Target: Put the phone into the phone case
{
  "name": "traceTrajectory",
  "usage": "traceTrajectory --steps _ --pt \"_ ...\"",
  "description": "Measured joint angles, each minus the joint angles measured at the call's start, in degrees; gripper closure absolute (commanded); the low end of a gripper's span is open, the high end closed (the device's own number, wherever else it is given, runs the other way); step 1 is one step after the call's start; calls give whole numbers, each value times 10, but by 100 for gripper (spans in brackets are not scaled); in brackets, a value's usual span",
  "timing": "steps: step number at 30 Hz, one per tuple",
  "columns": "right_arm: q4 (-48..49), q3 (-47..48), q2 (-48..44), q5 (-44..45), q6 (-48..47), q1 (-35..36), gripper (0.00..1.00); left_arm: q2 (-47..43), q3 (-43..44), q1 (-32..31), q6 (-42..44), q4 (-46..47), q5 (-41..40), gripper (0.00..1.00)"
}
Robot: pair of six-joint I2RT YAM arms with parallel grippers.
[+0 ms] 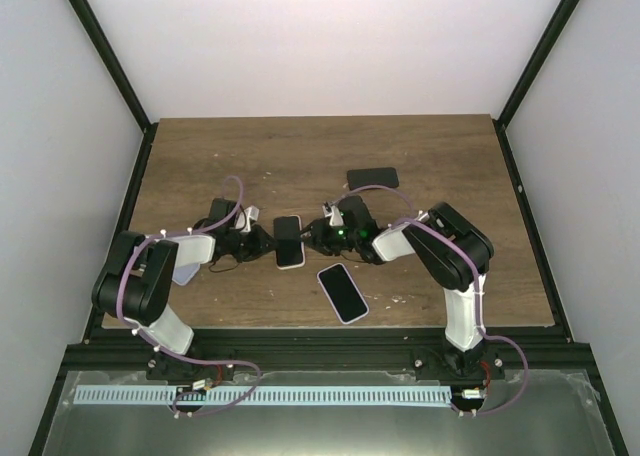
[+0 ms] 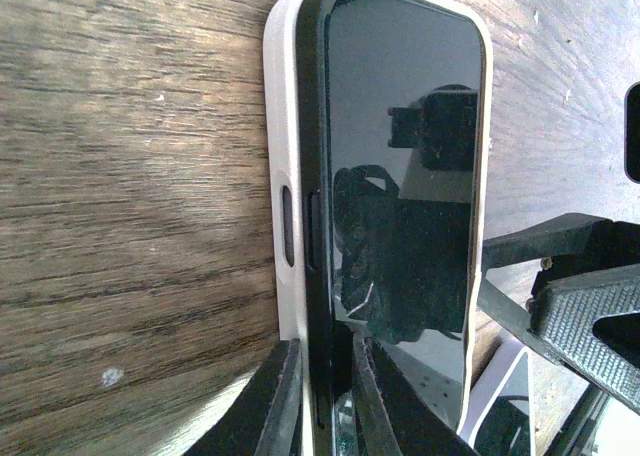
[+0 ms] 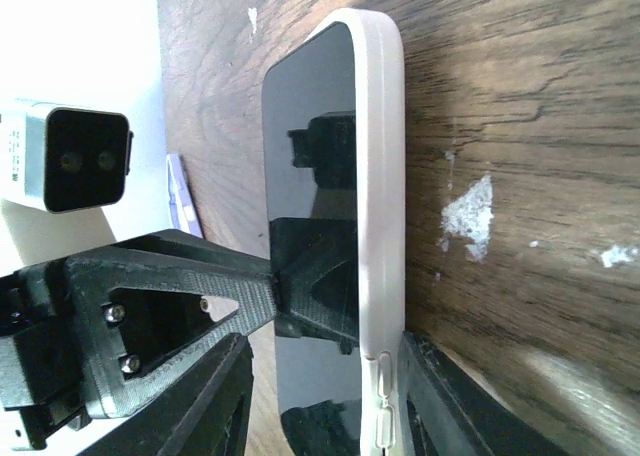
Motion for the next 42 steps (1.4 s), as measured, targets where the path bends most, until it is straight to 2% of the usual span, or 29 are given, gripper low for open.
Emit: traceTrajectory --steps 17,27,36,42 --pt "100 -9 26 -45 38 -10 60 -9 -4 2 -1 -3 -11 81" --pt "143 -9 44 -67 61 -7 61 -6 -4 7 -1 1 -6 84" --pt "51 13 44 -64 18 1 82 -5 -4 7 -3 3 -3 82" --pt "24 26 42 -73 -8 3 94 -11 -4 7 -10 -2 0 74"
